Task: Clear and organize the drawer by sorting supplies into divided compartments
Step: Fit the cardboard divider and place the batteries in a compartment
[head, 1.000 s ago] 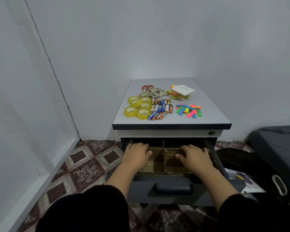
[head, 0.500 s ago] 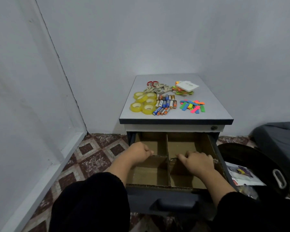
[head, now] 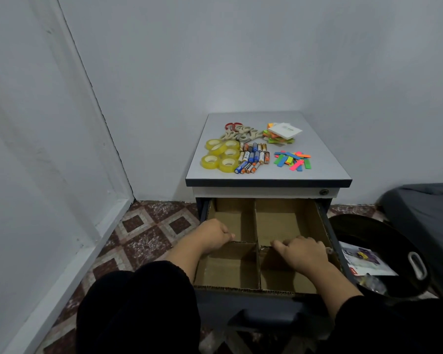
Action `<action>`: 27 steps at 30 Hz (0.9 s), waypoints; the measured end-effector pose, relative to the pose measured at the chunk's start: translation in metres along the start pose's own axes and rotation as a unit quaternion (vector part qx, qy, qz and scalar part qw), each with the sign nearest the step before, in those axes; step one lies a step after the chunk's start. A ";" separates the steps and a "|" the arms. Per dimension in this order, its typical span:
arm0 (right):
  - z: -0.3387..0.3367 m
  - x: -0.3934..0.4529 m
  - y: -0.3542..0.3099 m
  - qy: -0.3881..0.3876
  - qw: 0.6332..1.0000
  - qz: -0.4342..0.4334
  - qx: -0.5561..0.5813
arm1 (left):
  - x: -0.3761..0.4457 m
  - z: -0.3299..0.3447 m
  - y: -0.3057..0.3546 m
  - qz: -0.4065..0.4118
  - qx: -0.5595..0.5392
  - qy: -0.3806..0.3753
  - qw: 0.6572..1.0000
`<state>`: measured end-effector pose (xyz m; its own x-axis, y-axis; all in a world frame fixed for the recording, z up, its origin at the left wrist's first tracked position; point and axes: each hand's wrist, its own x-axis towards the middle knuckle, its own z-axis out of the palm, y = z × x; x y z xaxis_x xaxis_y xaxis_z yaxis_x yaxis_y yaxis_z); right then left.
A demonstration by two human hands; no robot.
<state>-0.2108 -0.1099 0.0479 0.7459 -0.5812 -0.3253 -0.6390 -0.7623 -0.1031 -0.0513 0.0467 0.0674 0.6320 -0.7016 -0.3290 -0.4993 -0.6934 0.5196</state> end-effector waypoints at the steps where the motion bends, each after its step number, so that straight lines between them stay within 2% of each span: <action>1: 0.000 -0.002 0.000 -0.002 1.000 -0.002 -0.001 | -0.001 0.000 -0.001 0.001 -0.001 0.000 1.000; 13: 0.008 -0.023 -0.001 -0.001 1.000 -0.007 -0.021 | -0.020 0.008 -0.007 0.031 0.010 0.008 0.999; 20: 0.007 -0.018 -0.003 0.012 0.999 0.001 0.046 | -0.024 0.019 -0.018 0.056 -0.024 0.049 0.997; 21: 0.005 -0.017 -0.005 0.027 0.997 0.000 0.074 | -0.022 0.016 -0.016 0.059 -0.028 0.052 0.997; 23: -0.004 -0.013 -0.011 0.105 0.985 -0.016 0.135 | -0.016 0.007 -0.007 0.067 -0.061 0.082 0.992; 27: -0.036 0.003 -0.036 0.328 0.921 -0.099 0.184 | 0.005 -0.024 0.026 0.095 -0.100 0.262 0.955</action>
<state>-0.1785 -0.0946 0.0841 0.7309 -0.5806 0.3587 -0.4091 -0.7934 -0.4507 -0.0473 0.0296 0.0979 0.7775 -0.5969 0.1978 -0.5438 -0.4804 0.6881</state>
